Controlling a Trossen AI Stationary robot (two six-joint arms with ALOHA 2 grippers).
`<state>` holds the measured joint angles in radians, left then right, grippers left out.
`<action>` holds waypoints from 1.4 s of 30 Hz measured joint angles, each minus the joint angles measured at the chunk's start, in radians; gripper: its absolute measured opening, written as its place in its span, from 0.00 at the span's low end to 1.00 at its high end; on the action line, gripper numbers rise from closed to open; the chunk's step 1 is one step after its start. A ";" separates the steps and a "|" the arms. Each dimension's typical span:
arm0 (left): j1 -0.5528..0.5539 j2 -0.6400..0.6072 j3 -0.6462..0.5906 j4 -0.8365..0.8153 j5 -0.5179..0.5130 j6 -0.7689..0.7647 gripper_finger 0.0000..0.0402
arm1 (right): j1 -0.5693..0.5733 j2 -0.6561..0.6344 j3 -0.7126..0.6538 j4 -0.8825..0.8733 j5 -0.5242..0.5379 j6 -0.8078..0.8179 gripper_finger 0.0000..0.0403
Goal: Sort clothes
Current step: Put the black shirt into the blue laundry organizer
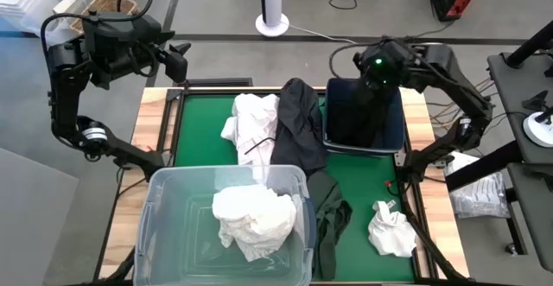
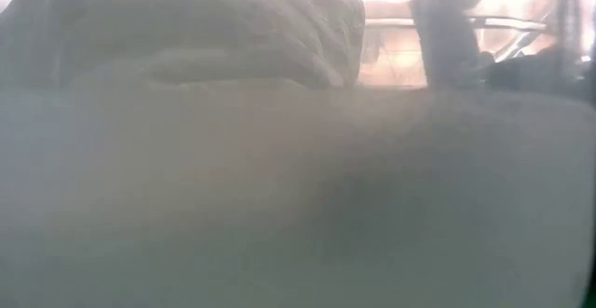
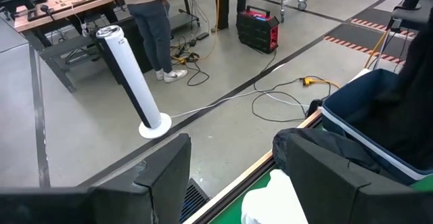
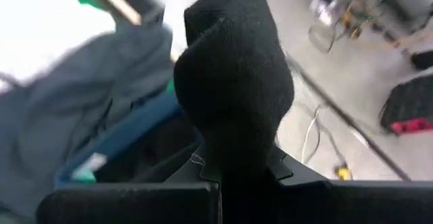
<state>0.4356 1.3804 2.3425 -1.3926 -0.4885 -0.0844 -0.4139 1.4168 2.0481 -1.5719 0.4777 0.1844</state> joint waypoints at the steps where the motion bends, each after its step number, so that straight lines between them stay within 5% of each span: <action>1: 0.000 0.000 0.000 0.000 0.000 -0.001 0.55 | -0.007 -0.002 -0.033 0.001 -0.007 0.002 0.06; 22: 0.000 0.000 0.000 -0.001 0.000 -0.003 0.55 | -0.200 -0.002 -0.631 0.126 -0.243 -0.002 0.06; 42: 0.000 0.000 0.000 -0.022 0.000 -0.016 0.55 | -0.235 -0.003 -0.929 0.860 -0.196 -0.020 0.06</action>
<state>0.4355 1.3804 2.3428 -1.4142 -0.4889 -0.1003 -0.6487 1.4141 1.1191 -0.7123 0.2814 0.1647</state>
